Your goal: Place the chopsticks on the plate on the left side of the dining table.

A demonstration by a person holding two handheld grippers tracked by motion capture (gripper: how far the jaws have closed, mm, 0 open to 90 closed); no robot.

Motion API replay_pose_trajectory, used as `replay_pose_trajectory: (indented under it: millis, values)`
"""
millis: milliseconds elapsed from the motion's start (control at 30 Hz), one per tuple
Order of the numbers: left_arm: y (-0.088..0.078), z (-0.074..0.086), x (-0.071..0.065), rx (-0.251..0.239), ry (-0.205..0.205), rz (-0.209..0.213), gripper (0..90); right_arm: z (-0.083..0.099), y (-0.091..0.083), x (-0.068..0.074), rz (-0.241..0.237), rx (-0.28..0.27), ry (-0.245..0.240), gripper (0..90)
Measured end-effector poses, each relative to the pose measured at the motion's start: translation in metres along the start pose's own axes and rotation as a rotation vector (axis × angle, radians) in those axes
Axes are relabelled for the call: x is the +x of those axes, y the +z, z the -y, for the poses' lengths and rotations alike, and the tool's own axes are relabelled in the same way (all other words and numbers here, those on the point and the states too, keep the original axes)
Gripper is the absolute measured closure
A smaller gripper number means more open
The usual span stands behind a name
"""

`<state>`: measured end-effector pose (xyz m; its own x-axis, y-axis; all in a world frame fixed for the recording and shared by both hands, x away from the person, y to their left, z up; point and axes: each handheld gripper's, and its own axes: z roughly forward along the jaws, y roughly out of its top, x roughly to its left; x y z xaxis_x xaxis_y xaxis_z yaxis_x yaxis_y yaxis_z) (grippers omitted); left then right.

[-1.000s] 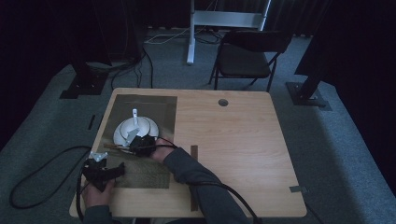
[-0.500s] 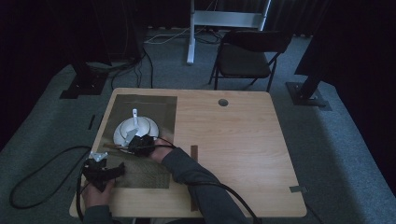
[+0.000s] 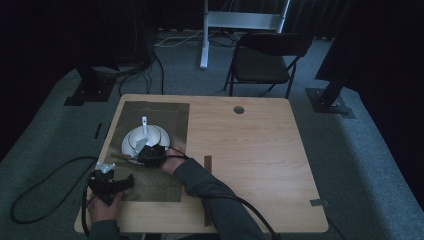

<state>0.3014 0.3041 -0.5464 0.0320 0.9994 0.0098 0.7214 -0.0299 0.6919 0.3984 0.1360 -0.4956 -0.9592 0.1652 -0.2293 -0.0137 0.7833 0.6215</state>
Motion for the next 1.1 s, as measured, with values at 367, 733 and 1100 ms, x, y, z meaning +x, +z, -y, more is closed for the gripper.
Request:
replay_pose_trajectory:
  millis: [367, 733, 1100]
  values:
    - [0.0000, 0.0000, 0.0000, 0.000, 0.000, 0.000, 1.5, 0.0013, 0.0008, -0.0005, 0.014, 0.008, -0.004, 83.2]
    - [0.0000, 0.0000, 0.0000, 0.000, 0.000, 0.000, 1.4, 0.0009, -0.0011, 0.0002, 0.032, 0.004, -0.022, 77.9]
    - [0.0000, 0.0000, -0.0001, 0.000, -0.002, 0.000, 1.5, 0.0053, -0.0039, -0.0046, 0.020, 0.001, 0.000, 74.0]
